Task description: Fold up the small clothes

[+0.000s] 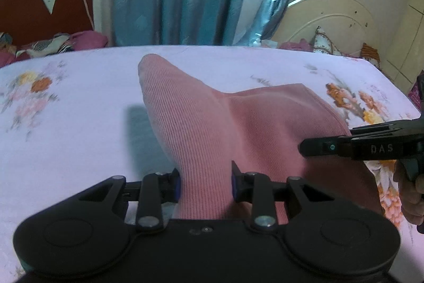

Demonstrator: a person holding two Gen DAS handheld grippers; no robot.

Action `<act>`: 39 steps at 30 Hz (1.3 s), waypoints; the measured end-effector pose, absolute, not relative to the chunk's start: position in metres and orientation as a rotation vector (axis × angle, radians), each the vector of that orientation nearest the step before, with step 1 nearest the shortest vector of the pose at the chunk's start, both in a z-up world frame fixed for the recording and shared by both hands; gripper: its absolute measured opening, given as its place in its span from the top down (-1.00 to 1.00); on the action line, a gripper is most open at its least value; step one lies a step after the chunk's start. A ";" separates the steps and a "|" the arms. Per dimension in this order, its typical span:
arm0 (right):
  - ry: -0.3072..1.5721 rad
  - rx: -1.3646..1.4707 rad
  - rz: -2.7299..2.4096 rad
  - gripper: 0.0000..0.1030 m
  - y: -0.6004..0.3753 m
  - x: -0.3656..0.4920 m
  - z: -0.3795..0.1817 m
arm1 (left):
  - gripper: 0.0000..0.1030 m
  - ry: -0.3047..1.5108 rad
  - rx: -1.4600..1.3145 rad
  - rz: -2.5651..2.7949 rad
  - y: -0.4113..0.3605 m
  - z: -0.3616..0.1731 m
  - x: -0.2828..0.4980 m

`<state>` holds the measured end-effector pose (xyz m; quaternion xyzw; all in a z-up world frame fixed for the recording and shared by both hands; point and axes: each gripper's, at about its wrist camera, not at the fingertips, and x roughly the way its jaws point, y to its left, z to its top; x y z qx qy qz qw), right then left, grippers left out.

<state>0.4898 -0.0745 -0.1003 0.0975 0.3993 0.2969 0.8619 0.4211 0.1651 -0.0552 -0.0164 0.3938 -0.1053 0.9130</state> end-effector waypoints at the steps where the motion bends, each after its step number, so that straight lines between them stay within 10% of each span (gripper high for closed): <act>1: 0.845 0.206 0.625 0.65 -0.069 0.491 -0.104 | 0.41 0.817 -0.041 -0.213 0.170 -0.059 0.421; 14: 1.019 0.370 0.562 0.61 -0.073 0.524 -0.186 | -0.33 0.858 -0.210 -0.203 0.221 -0.124 0.424; 16: 1.032 0.350 0.557 0.27 -0.072 0.526 -0.182 | -0.53 0.850 -0.173 -0.170 0.227 -0.118 0.418; 18: 1.002 0.302 0.513 0.21 -0.077 0.525 -0.170 | -0.31 0.800 -0.183 -0.167 0.238 -0.105 0.409; 20: 0.921 0.282 0.490 0.22 -0.088 0.518 -0.155 | 0.34 0.761 -0.220 -0.193 0.247 -0.093 0.409; 23: 0.831 0.247 0.474 0.88 -0.085 0.523 -0.134 | 0.43 0.734 -0.186 -0.225 0.239 -0.081 0.433; 39: 0.932 0.017 0.435 1.00 -0.025 0.574 -0.171 | 0.55 0.788 -0.200 -0.276 0.230 -0.107 0.467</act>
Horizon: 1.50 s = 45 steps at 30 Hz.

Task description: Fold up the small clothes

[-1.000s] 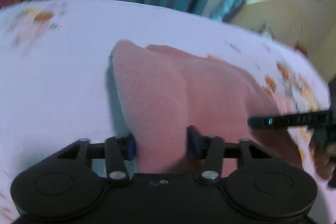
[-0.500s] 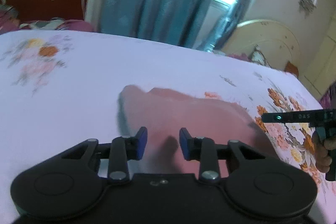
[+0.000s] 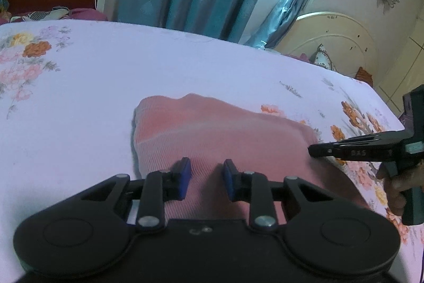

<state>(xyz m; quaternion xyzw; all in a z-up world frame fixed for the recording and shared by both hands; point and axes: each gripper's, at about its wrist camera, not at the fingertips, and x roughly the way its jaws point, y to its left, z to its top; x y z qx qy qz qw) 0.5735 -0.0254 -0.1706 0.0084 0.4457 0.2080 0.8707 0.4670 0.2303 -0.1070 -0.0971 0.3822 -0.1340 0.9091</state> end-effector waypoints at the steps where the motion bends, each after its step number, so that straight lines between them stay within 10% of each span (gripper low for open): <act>1: 0.931 0.031 0.430 1.00 -0.027 0.567 -0.165 | 0.70 0.759 -0.206 -0.300 0.231 -0.099 0.458; 40: 0.899 -0.164 0.508 1.00 -0.053 0.387 -0.160 | 0.85 0.869 -0.133 -0.127 0.175 -0.117 0.289; 42: 0.897 -0.137 0.496 1.00 -0.054 0.381 -0.148 | 0.66 0.828 -0.136 -0.137 0.170 -0.098 0.276; 44: 0.841 -0.085 0.503 1.00 -0.060 0.360 -0.126 | -0.85 0.757 -0.116 -0.098 0.159 -0.076 0.255; 45: 0.825 -0.071 0.482 0.91 -0.063 0.350 -0.116 | -0.94 0.685 -0.091 -0.042 0.151 -0.066 0.242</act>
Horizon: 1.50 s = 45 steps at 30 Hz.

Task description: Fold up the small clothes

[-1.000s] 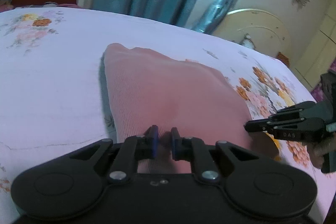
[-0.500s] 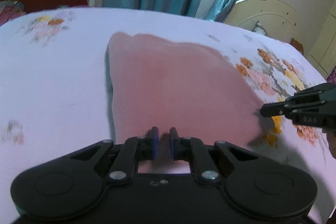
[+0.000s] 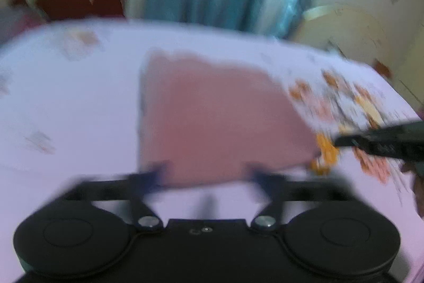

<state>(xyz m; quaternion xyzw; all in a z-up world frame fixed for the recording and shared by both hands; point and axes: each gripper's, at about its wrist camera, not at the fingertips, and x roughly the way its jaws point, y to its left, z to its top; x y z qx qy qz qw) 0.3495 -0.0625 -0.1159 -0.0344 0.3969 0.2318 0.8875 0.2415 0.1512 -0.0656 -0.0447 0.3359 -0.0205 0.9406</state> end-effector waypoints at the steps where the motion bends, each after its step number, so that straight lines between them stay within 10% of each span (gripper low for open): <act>1: 0.804 -0.049 0.450 -0.15 -0.067 0.337 -0.107 | -0.99 0.627 -0.063 -0.007 0.144 -0.058 0.230; 2: 0.783 -0.032 0.410 -0.95 -0.071 0.326 -0.099 | -1.00 0.624 -0.044 -0.005 0.138 -0.051 0.222; 4: 0.724 0.001 0.367 -1.00 -0.083 0.301 -0.086 | -1.00 0.654 -0.083 -0.009 0.130 -0.041 0.209; 45: 0.569 0.039 0.299 -1.00 -0.136 0.111 -0.004 | -0.99 0.523 -0.051 -0.014 0.050 0.028 0.067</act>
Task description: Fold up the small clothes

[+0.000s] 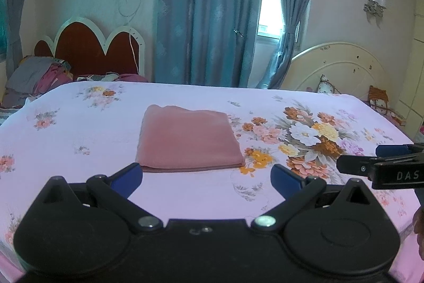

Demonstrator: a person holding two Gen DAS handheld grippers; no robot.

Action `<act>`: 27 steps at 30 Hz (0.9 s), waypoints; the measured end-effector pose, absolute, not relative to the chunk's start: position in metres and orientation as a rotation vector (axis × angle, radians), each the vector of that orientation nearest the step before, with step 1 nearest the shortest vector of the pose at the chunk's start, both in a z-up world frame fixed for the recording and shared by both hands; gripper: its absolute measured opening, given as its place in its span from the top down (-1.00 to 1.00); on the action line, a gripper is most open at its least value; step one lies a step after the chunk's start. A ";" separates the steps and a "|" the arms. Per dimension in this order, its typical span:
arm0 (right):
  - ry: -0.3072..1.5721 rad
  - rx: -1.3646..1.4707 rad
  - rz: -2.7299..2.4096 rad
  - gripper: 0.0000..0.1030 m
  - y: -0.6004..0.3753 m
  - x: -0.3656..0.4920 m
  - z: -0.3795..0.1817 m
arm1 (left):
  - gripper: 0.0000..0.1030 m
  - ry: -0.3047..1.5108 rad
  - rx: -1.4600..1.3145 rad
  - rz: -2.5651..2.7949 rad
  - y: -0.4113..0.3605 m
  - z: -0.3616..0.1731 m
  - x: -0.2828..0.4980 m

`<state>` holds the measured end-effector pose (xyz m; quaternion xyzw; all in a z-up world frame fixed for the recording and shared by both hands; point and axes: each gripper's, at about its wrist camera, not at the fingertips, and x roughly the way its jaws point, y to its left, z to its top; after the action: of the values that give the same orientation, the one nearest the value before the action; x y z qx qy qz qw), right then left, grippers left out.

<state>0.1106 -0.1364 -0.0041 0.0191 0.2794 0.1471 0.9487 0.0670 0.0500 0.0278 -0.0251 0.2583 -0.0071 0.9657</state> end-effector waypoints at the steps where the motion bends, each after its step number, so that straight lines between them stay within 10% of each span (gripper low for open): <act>1: 0.569 0.040 0.300 -1.00 -0.136 0.111 -0.004 | -0.99 0.522 -0.048 -0.014 0.050 0.028 0.067; 27: 0.554 0.039 0.307 -1.00 -0.136 0.109 -0.002 | -0.99 0.505 -0.043 -0.032 0.056 0.033 0.065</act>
<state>0.1089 -0.1358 -0.0016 0.0192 0.2724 0.1511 0.9500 0.0651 0.0556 0.0326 -0.0215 0.2499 -0.0156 0.9679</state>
